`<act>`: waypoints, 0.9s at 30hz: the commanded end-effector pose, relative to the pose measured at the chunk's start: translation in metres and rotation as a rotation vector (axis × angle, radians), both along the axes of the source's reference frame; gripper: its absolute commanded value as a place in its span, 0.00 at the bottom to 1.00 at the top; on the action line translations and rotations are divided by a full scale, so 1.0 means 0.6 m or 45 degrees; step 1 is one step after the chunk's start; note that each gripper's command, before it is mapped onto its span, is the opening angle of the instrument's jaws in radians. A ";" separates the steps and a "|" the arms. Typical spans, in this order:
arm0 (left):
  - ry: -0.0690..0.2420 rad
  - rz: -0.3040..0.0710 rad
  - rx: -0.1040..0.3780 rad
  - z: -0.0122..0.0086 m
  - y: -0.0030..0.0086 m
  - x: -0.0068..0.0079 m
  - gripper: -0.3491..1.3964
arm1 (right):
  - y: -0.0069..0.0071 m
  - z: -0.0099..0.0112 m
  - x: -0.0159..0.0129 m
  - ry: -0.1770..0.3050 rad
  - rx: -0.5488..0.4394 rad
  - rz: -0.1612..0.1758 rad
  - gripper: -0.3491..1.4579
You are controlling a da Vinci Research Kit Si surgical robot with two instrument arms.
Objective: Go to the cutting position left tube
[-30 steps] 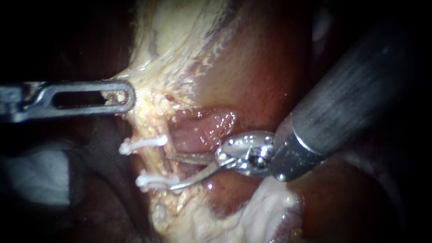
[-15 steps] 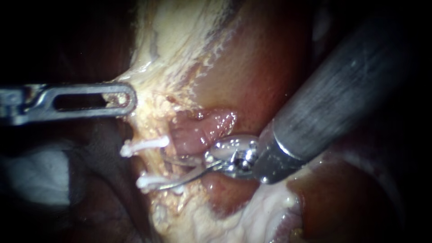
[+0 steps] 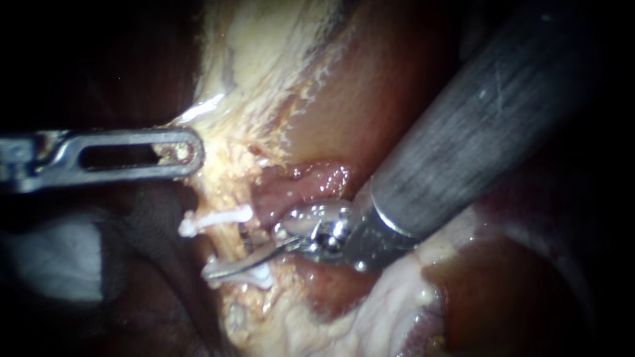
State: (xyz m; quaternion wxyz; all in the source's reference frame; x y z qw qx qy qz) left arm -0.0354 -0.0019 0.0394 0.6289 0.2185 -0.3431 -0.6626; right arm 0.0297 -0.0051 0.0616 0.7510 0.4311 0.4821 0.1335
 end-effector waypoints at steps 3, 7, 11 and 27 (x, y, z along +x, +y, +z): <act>-0.002 0.002 0.000 0.0002 0.0001 0.0001 0.01 | -0.0003 -0.0011 0.0001 0.026 0.004 -0.014 0.90; -0.003 0.003 0.000 0.0004 0.0003 0.0002 0.01 | -0.0007 -0.0020 0.0004 0.046 0.018 -0.031 0.90; -0.002 0.003 0.000 0.0005 0.0002 0.0001 0.01 | -0.0009 -0.0023 0.0014 0.070 0.028 -0.034 0.90; -0.003 0.004 -0.001 0.0013 0.0005 0.0002 0.01 | -0.0006 -0.0027 0.0027 0.127 0.040 -0.025 0.90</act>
